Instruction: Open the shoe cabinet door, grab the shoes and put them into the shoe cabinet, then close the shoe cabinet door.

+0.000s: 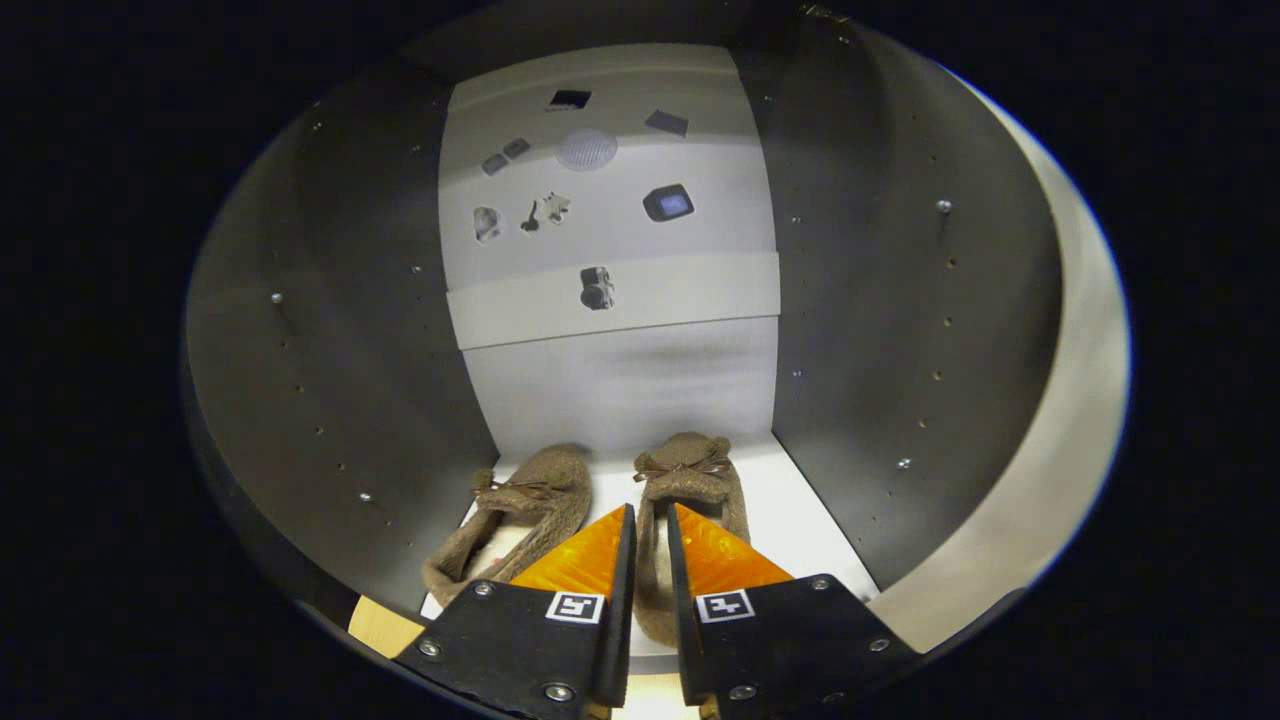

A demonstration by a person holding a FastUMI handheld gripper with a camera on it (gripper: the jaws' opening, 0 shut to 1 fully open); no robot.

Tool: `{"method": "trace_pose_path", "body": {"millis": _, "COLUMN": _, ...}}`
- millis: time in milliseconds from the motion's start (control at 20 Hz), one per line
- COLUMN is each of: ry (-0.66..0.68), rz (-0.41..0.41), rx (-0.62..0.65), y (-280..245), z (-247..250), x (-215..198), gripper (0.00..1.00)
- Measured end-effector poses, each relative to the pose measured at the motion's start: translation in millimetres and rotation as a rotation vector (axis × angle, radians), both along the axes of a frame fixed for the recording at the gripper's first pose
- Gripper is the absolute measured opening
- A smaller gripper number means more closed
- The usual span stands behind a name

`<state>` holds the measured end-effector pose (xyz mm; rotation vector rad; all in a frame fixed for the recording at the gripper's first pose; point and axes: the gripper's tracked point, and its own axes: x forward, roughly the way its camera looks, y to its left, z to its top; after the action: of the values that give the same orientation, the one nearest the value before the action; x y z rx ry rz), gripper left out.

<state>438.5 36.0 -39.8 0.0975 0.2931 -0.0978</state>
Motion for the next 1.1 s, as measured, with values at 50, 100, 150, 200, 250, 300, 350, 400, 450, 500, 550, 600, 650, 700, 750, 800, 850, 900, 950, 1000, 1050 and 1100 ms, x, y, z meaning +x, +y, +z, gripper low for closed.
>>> {"method": "trace_pose_path", "body": {"millis": 50, "ry": -0.011, "rz": 0.002, "rx": -0.006, "y": 1.0, "z": 2.9, "x": -8.6, "gripper": 0.20}}
{"method": "trace_pose_path", "body": {"millis": 100, "ry": -0.021, "rz": 0.006, "rx": -0.012, "y": 2.6, "z": 6.2, "x": -17.8, "gripper": 0.20}}
{"method": "trace_pose_path", "body": {"millis": 150, "ry": -0.025, "rz": 0.010, "rx": -0.020, "y": 4.9, "z": 7.1, "x": -26.1, "gripper": 0.20}}
{"method": "trace_pose_path", "body": {"millis": 200, "ry": -0.029, "rz": 0.013, "rx": -0.029, "y": 7.3, "z": 8.8, "x": -35.9, "gripper": 0.20}}
{"method": "trace_pose_path", "body": {"millis": 250, "ry": -0.038, "rz": 0.019, "rx": -0.041, "y": 10.4, "z": 11.4, "x": -44.6, "gripper": 0.20}}
{"method": "trace_pose_path", "body": {"millis": 300, "ry": -0.055, "rz": 0.023, "rx": -0.055, "y": 13.7, "z": 15.8, "x": -54.7, "gripper": 0.20}}
{"method": "trace_pose_path", "body": {"millis": 350, "ry": -0.070, "rz": 0.028, "rx": -0.065, "y": 17.1, "z": 19.7, "x": -64.9, "gripper": 0.20}}
{"method": "trace_pose_path", "body": {"millis": 400, "ry": -0.084, "rz": 0.033, "rx": -0.073, "y": 21.1, "z": 23.4, "x": -76.3, "gripper": 0.20}}
{"method": "trace_pose_path", "body": {"millis": 450, "ry": -0.097, "rz": 0.036, "rx": -0.080, "y": 24.1, "z": 26.0, "x": -85.3, "gripper": 0.20}}
{"method": "trace_pose_path", "body": {"millis": 500, "ry": -0.109, "rz": 0.038, "rx": -0.085, "y": 26.8, "z": 28.4, "x": -96.7, "gripper": 0.20}}
{"method": "trace_pose_path", "body": {"millis": 550, "ry": -0.120, "rz": 0.043, "rx": -0.089, "y": 30.8, "z": 30.8, "x": -107.2, "gripper": 0.22}}
{"method": "trace_pose_path", "body": {"millis": 600, "ry": -0.127, "rz": 0.040, "rx": -0.093, "y": 32.6, "z": 32.7, "x": -120.2, "gripper": 0.22}}
{"method": "trace_pose_path", "body": {"millis": 650, "ry": -0.132, "rz": 0.043, "rx": -0.094, "y": 35.6, "z": 33.9, "x": -132.4, "gripper": 0.22}}
{"method": "trace_pose_path", "body": {"millis": 700, "ry": -0.146, "rz": 0.053, "rx": -0.091, "y": 41.6, "z": 36.3, "x": -145.5, "gripper": 0.22}}
{"method": "trace_pose_path", "body": {"millis": 750, "ry": -0.150, "rz": 0.067, "rx": -0.094, "y": 48.0, "z": 36.3, "x": -159.3, "gripper": 0.22}}
{"method": "trace_pose_path", "body": {"millis": 800, "ry": -0.157, "rz": 0.076, "rx": -0.103, "y": 52.2, "z": 36.9, "x": -172.1, "gripper": 0.25}}
{"method": "trace_pose_path", "body": {"millis": 850, "ry": -0.162, "rz": 0.080, "rx": -0.111, "y": 54.1, "z": 38.0, "x": -186.3, "gripper": 0.25}}
{"method": "trace_pose_path", "body": {"millis": 900, "ry": -0.168, "rz": 0.084, "rx": -0.107, "y": 58.7, "z": 38.8, "x": -199.6, "gripper": 0.26}}
{"method": "trace_pose_path", "body": {"millis": 950, "ry": -0.176, "rz": 0.088, "rx": -0.096, "y": 62.8, "z": 41.0, "x": -215.5, "gripper": 0.26}}
{"method": "trace_pose_path", "body": {"millis": 1000, "ry": -0.186, "rz": 0.096, "rx": -0.085, "y": 67.1, "z": 42.3, "x": -228.5, "gripper": 0.27}}
{"method": "trace_pose_path", "body": {"millis": 1050, "ry": -0.197, "rz": 0.094, "rx": -0.085, "y": 68.3, "z": 45.0, "x": -244.0, "gripper": 0.27}}
{"method": "trace_pose_path", "body": {"millis": 1100, "ry": -0.203, "rz": 0.093, "rx": -0.094, "y": 65.9, "z": 46.5, "x": -257.8, "gripper": 0.27}}
